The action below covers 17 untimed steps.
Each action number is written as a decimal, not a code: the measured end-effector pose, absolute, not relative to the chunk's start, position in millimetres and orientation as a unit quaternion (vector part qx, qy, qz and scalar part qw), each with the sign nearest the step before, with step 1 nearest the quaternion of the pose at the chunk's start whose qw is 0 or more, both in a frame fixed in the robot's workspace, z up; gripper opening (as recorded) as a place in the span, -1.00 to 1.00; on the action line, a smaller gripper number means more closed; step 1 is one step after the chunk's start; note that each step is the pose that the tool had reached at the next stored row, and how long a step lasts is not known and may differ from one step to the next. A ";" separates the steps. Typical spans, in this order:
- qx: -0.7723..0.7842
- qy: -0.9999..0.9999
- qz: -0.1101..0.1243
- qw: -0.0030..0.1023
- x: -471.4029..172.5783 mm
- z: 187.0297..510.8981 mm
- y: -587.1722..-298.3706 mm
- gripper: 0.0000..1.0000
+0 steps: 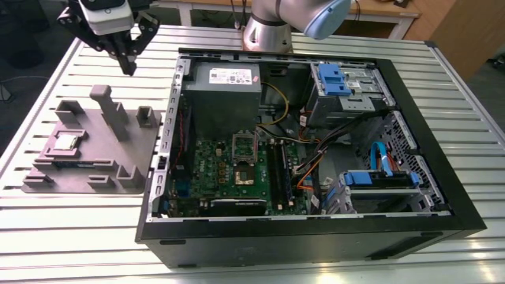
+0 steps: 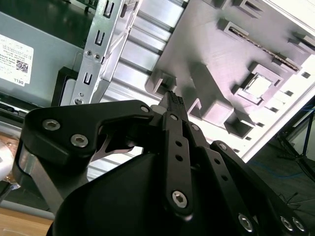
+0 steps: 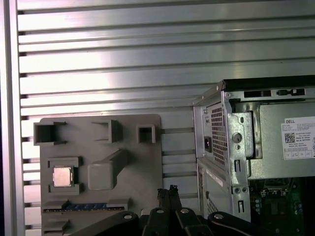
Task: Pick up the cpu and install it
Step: 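Reach for the cpu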
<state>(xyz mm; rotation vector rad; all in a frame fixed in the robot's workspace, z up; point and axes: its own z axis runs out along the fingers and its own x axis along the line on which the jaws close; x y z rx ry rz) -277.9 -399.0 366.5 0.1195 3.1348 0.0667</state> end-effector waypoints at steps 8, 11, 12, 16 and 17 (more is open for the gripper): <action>0.038 0.999 0.021 0.002 -279.8 365.9 -398.9 -0.80; 0.038 0.999 0.021 0.002 -280.6 365.6 -398.9 -0.80; 0.038 0.999 0.021 0.002 -280.9 365.5 -398.9 -0.80; 0.038 0.999 0.021 0.001 -282.0 365.1 -398.9 -0.80; 0.038 0.999 0.021 0.001 -282.2 365.1 -398.9 -0.80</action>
